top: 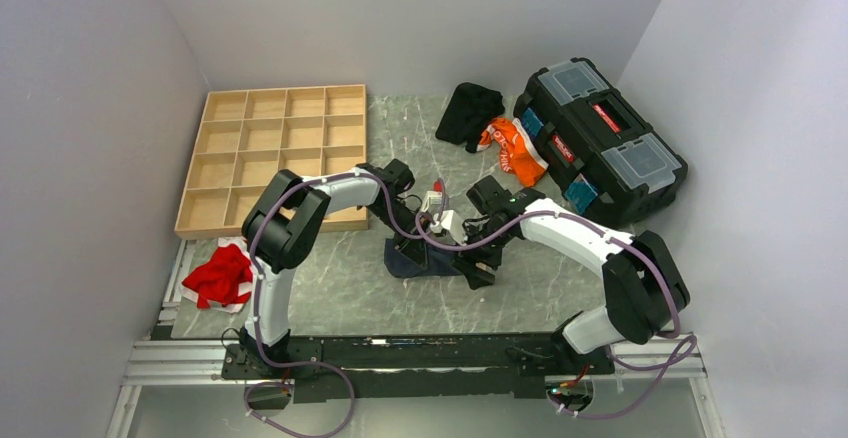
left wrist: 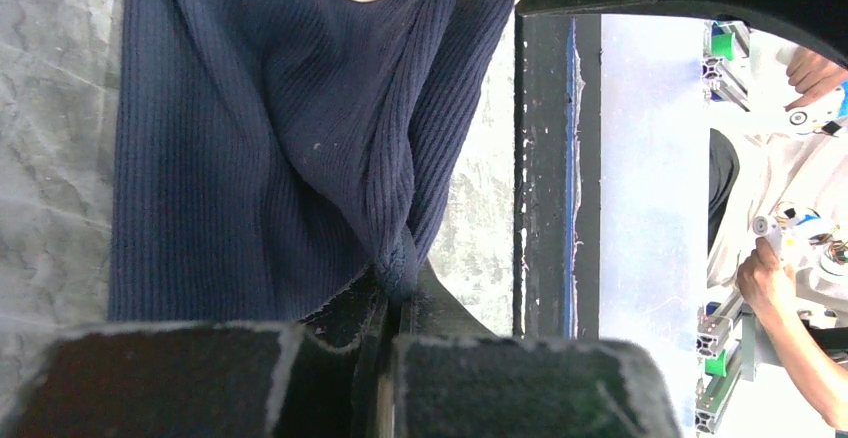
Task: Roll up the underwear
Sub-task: Fold the underwear at the center of the board.
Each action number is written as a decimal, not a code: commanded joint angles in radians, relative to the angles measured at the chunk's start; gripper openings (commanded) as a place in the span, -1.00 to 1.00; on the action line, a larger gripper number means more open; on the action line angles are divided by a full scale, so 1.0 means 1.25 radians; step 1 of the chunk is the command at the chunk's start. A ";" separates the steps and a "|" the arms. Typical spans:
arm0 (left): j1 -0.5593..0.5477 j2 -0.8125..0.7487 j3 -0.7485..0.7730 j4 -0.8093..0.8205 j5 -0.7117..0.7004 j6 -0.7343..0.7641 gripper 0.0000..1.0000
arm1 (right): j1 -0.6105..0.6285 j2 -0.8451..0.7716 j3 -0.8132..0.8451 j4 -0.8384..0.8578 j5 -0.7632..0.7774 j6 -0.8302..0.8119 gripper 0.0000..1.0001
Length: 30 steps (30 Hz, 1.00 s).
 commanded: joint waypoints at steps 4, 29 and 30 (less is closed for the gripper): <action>-0.022 0.006 0.023 -0.014 0.049 0.039 -1.00 | -0.006 0.030 0.007 0.062 -0.038 0.006 0.43; -0.019 0.014 0.038 -0.037 0.045 0.052 -1.00 | -0.082 0.120 0.024 0.003 -0.089 -0.025 -0.32; -0.019 0.017 0.044 -0.043 0.043 0.053 -1.00 | -0.089 0.128 0.031 -0.001 -0.094 -0.029 -0.35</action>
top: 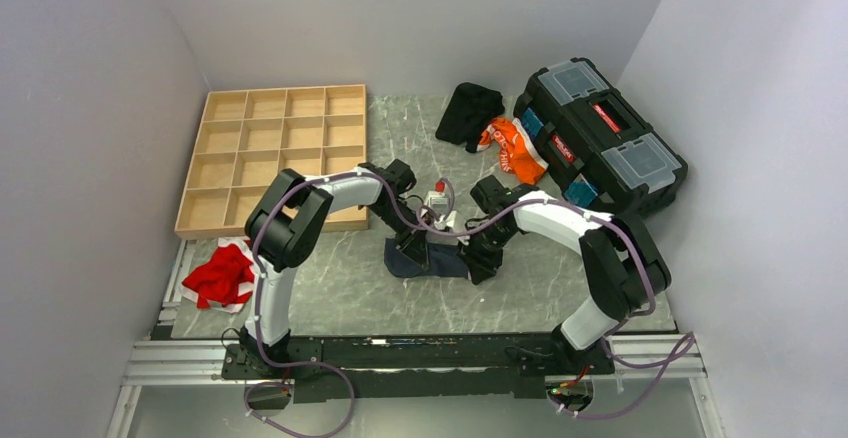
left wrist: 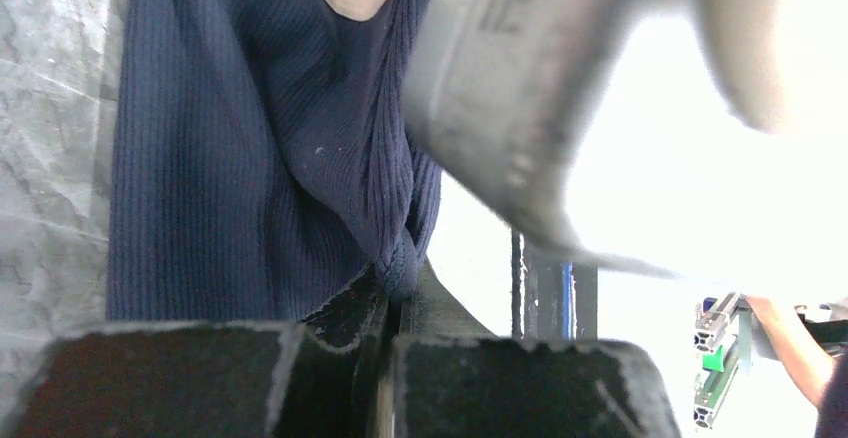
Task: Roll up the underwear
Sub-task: Fold the underwear at the center of the board.
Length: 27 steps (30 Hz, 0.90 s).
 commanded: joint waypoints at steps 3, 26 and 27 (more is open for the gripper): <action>-0.016 0.018 0.061 -0.054 0.029 0.048 -1.00 | -0.052 0.046 0.044 -0.018 -0.051 0.005 -0.42; -0.015 0.119 0.185 -0.199 -0.016 0.067 -1.00 | -0.201 0.296 0.250 -0.278 -0.237 -0.099 -0.87; -0.014 0.124 0.190 -0.206 -0.020 0.069 -1.00 | -0.205 0.311 0.263 -0.287 -0.238 -0.097 -0.88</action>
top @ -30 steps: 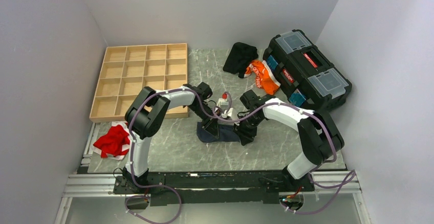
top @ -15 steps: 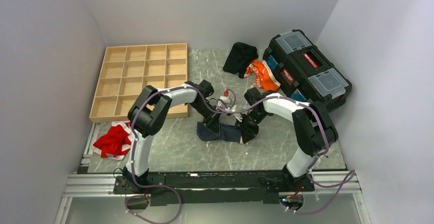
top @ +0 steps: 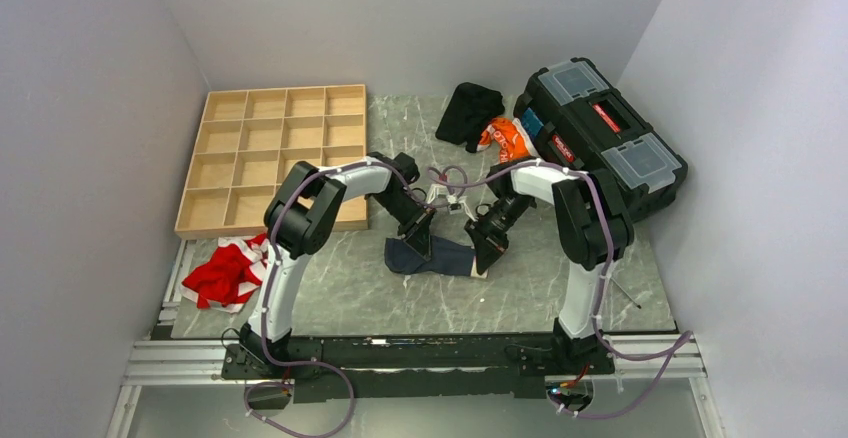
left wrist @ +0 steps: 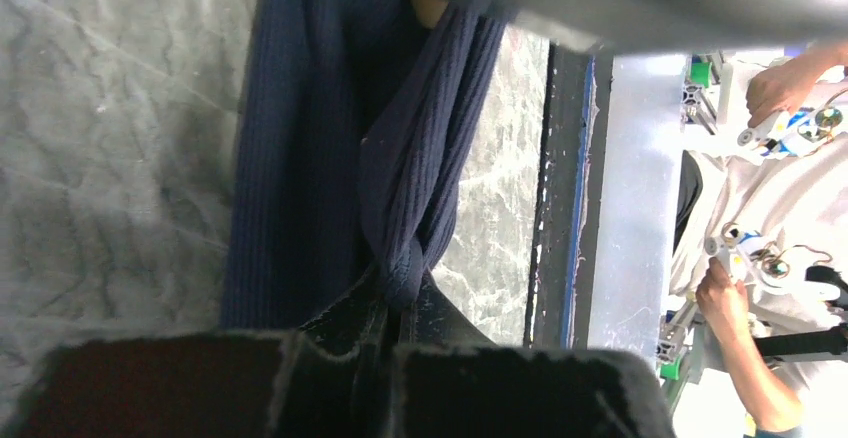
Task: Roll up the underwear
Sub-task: Fold the underwear at the center of the board.
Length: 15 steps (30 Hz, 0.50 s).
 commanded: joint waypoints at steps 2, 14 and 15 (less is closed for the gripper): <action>-0.030 0.011 0.040 -0.099 -0.015 0.065 -1.00 | -0.049 0.078 0.095 -0.064 -0.050 0.036 -0.88; -0.031 0.028 0.046 -0.079 -0.065 0.003 -1.00 | -0.079 0.200 0.189 -0.099 -0.025 0.090 -0.68; -0.030 0.027 0.040 -0.072 -0.066 -0.003 -1.00 | -0.084 0.203 0.191 -0.092 -0.021 0.099 -0.67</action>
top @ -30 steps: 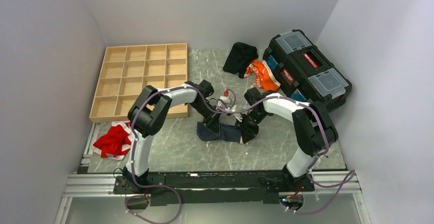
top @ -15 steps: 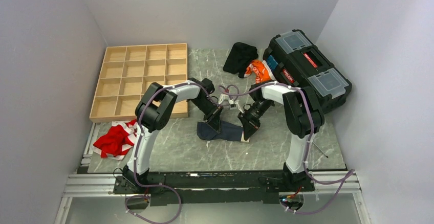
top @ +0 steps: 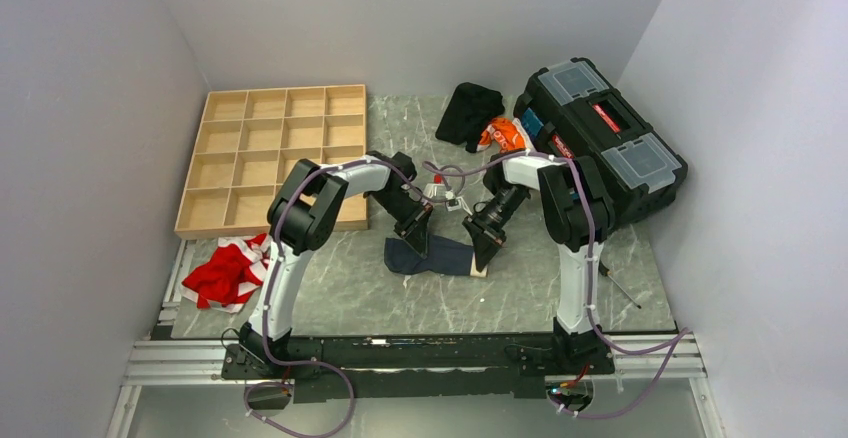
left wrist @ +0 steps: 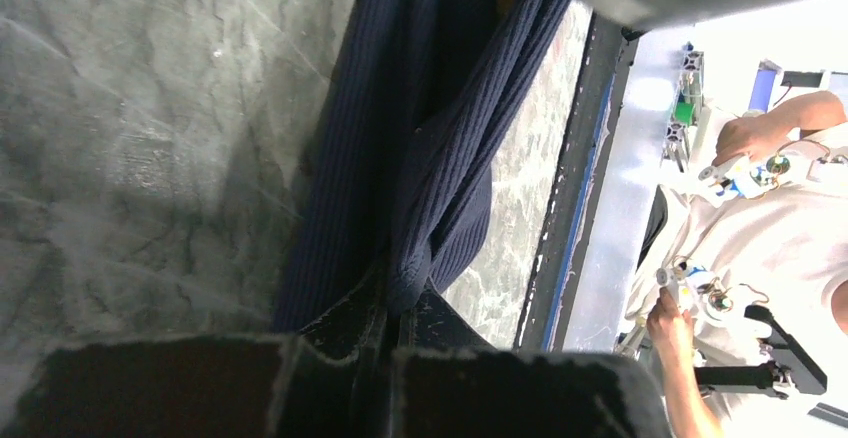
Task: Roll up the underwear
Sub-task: Fold the underwear at the center of the board.
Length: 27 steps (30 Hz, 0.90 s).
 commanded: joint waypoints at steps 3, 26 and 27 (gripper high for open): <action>-0.051 -0.017 -0.004 -0.026 -0.027 0.075 -1.00 | -0.068 0.046 0.055 0.079 0.007 0.160 -0.59; -0.051 -0.083 -0.074 0.103 -0.086 -0.017 -0.56 | -0.093 0.041 -0.026 0.231 0.094 0.315 -0.58; -0.050 -0.091 -0.080 0.112 -0.092 -0.020 -0.53 | -0.093 0.042 -0.025 0.230 0.095 0.316 -0.58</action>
